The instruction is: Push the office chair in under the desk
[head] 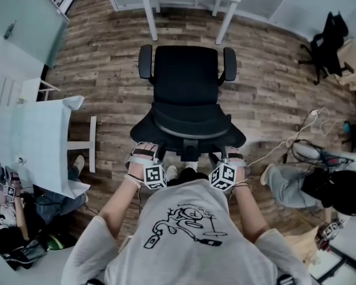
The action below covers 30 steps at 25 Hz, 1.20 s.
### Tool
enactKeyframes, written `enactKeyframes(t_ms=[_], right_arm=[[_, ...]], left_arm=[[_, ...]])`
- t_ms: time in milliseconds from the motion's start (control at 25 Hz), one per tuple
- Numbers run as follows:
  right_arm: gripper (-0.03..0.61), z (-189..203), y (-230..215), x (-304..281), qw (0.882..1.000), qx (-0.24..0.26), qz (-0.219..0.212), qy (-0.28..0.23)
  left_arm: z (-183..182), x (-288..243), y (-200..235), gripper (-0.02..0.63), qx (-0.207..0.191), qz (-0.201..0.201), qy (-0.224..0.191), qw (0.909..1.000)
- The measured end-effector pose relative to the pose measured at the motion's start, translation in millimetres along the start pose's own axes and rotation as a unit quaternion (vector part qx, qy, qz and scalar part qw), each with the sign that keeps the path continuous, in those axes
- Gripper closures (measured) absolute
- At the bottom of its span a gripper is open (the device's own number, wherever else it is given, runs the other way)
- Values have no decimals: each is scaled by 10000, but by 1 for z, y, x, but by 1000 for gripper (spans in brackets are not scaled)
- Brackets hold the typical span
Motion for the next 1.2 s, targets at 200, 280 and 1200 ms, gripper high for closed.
enactKeyframes(t_ms=[200,280,1200], right_arm=[[408,0,-5,2,9997,-158,-52,-164],[417,1,-6,0,9997,-190,-61,-169],[420,5,-81,-19,9996,-209,-166,-119]], left_arm=[[-1,-3,3,486,117,234,-22,9997],[-1,-5,0,496,128,324,-37,9994],[-3,-66,44,503,409,369,503,9972]])
Point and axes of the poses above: the fingertips, and each gripper's own axes: x backward along the fingers, y to its left, z out of its underside, the point moved 2 cm from there along x, backward along the fingers, and after that the axes turned 15 degrees about -z, right-handed, at the moved point
